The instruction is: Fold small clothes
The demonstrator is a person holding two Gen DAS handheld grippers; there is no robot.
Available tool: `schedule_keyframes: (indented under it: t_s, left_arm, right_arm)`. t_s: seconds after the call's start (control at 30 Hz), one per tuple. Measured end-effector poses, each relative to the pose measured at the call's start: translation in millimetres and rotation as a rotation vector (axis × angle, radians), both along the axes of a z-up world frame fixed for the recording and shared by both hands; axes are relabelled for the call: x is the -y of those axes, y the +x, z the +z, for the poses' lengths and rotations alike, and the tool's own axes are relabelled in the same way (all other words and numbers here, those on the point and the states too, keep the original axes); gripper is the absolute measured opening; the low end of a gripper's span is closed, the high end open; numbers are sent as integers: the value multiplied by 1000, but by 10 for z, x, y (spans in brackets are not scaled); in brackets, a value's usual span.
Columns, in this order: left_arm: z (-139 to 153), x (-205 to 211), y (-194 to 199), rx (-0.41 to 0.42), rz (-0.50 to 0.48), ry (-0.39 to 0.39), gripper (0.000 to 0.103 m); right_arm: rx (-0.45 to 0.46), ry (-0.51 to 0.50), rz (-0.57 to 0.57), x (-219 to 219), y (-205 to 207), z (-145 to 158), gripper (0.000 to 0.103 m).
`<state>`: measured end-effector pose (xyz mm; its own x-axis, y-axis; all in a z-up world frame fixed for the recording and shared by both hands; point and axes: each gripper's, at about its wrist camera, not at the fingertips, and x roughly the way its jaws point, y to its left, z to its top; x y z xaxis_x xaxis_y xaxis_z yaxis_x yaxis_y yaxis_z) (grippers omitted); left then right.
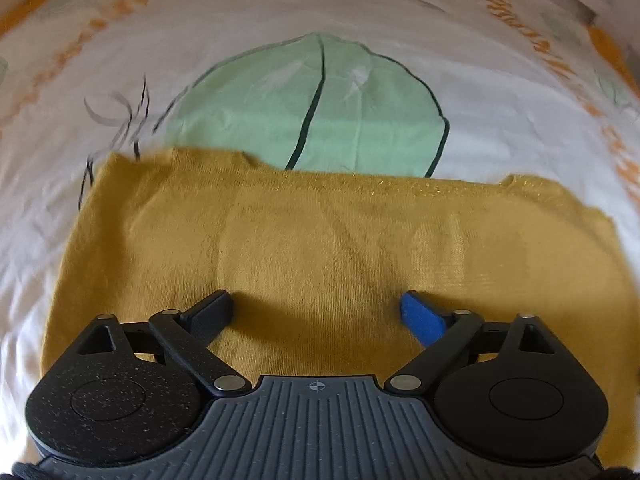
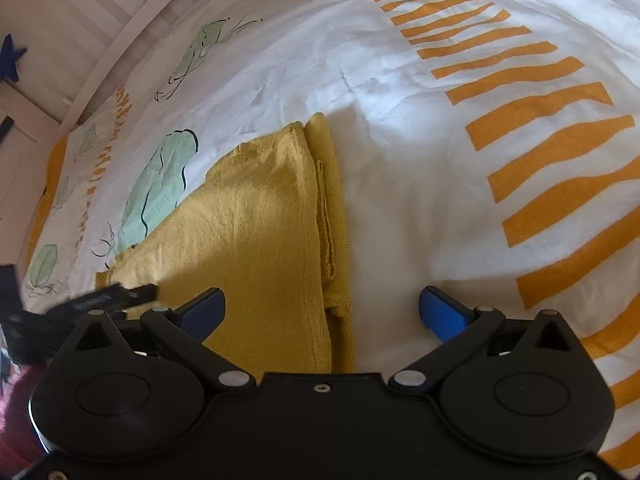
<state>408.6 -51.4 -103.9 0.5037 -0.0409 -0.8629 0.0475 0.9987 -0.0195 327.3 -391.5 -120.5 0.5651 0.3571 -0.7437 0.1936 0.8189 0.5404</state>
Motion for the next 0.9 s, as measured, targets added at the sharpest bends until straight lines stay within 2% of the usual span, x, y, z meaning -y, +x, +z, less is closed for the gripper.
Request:
schedule_keyframes:
  t_s: [0.23, 0.5, 0.57, 0.7, 0.8, 0.9]
  left_arm:
    - [86, -12, -112, -23, 6, -6, 94]
    - [68, -104, -829, -44, -31, -36, 94]
    - [68, -127, -996, -27, -61, -22, 94]
    - [83, -250, -1124, -35, -105, -39, 94]
    - [146, -404, -1119, -21, -76, -78, 93]
    - [200, -561, -1107, 25, -30, -79, 93]
  right_arm:
    - [9, 87, -23, 123, -15, -49, 103]
    - [13, 143, -23, 202, -18, -77, 103]
    - [16, 147, -19, 213, -22, -82, 103]
    - [31, 158, -4, 230, -32, -96, 103]
    - [51, 196, -10, 263, -57, -117, 103]
    - [68, 274, -10, 280, -53, -157, 103]
